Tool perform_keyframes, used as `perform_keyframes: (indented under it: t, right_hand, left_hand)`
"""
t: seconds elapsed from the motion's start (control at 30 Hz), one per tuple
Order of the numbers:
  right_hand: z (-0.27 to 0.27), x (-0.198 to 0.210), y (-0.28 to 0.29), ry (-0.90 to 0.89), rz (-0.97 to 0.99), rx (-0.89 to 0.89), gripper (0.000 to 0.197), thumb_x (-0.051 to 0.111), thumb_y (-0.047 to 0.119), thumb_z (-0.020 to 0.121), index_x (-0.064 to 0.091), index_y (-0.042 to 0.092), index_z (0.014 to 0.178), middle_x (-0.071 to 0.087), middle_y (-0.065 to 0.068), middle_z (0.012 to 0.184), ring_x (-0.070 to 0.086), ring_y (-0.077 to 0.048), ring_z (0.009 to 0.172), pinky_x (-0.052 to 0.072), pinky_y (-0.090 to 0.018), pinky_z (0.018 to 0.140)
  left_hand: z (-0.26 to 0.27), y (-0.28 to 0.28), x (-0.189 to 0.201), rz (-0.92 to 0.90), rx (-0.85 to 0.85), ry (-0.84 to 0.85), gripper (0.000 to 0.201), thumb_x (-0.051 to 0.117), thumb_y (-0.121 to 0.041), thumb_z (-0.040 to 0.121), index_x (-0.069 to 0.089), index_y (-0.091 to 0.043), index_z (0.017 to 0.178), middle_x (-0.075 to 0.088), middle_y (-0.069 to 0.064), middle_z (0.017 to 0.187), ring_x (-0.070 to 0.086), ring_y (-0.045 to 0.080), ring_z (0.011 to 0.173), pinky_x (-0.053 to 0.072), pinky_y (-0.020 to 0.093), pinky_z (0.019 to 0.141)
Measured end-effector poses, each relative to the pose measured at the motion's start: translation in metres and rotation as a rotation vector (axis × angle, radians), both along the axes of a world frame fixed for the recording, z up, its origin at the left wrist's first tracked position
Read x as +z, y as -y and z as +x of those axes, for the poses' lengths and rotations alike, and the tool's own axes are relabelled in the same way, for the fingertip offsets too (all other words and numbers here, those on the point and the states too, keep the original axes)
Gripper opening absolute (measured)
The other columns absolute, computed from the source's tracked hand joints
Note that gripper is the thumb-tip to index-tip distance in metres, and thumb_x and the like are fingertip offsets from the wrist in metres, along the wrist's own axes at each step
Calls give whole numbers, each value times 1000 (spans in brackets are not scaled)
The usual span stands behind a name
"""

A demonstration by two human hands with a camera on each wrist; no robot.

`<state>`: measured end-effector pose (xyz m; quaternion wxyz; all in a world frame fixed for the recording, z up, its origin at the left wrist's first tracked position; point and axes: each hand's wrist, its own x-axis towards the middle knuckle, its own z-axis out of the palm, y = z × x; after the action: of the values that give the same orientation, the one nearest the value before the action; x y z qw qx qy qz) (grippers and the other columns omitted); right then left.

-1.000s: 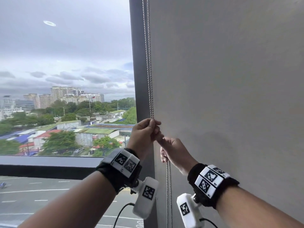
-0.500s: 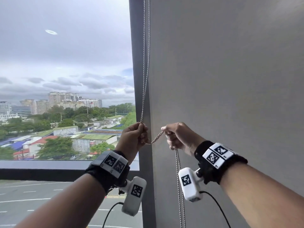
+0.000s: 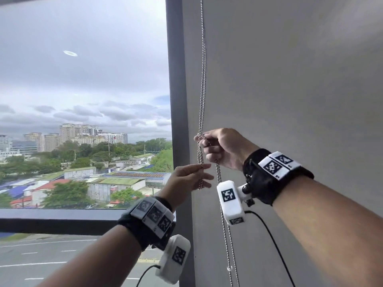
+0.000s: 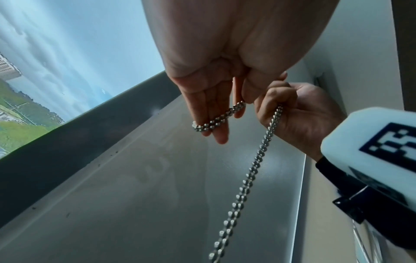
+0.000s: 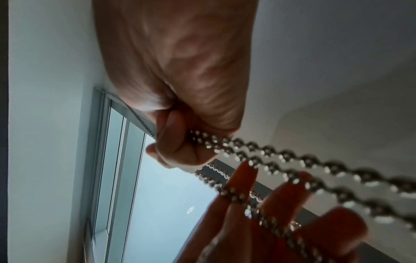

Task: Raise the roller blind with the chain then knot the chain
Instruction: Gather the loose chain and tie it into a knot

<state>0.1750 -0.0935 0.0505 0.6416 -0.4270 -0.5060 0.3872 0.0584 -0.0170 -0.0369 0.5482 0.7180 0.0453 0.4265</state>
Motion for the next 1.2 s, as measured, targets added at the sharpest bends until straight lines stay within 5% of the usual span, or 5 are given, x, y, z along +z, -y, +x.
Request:
perform_keyframes:
  t: [0.37, 0.57, 0.7, 1.07, 1.2]
  right_hand:
    - [-10, 3, 15, 229, -20, -10, 25, 40, 16, 103, 53, 10, 82, 45, 0, 59, 30, -8, 46, 25, -19, 37]
    - [-10, 7, 13, 279, -11, -35, 28, 41, 16, 102, 53, 12, 78, 47, -1, 57, 29, -9, 45, 27, -20, 36]
    - [-11, 7, 14, 300, -8, -50, 27, 42, 16, 102, 54, 12, 78, 48, -2, 59, 37, -9, 41, 29, -21, 39]
    - [-5, 7, 15, 249, 37, -154, 21, 41, 13, 102, 57, 6, 92, 67, -19, 83, 65, -29, 72, 54, -40, 69]
    - [-6, 5, 13, 233, 29, -169, 19, 43, 13, 101, 58, 5, 92, 69, -20, 90, 66, -29, 76, 56, -41, 75]
  left_hand:
    - [2, 6, 21, 5, 251, 55, 21, 45, 8, 88, 60, -7, 92, 63, 13, 74, 58, 20, 56, 45, 25, 53]
    - [-6, -4, 43, 165, 366, 14, 39, 63, -5, 83, 47, -16, 116, 65, 15, 68, 54, 24, 51, 48, 29, 49]
    - [-4, -10, 48, 328, 462, -101, 15, 68, -21, 81, 66, -7, 75, 56, 10, 62, 44, 17, 54, 39, 28, 53]
    - [-14, 1, 47, -255, -168, -95, 30, 47, -13, 89, 60, -3, 65, 61, 29, 94, 65, 37, 83, 55, 42, 80]
    - [-12, 5, 44, -253, -260, -155, 21, 50, -18, 88, 61, -1, 95, 58, 32, 112, 58, 41, 104, 44, 46, 96]
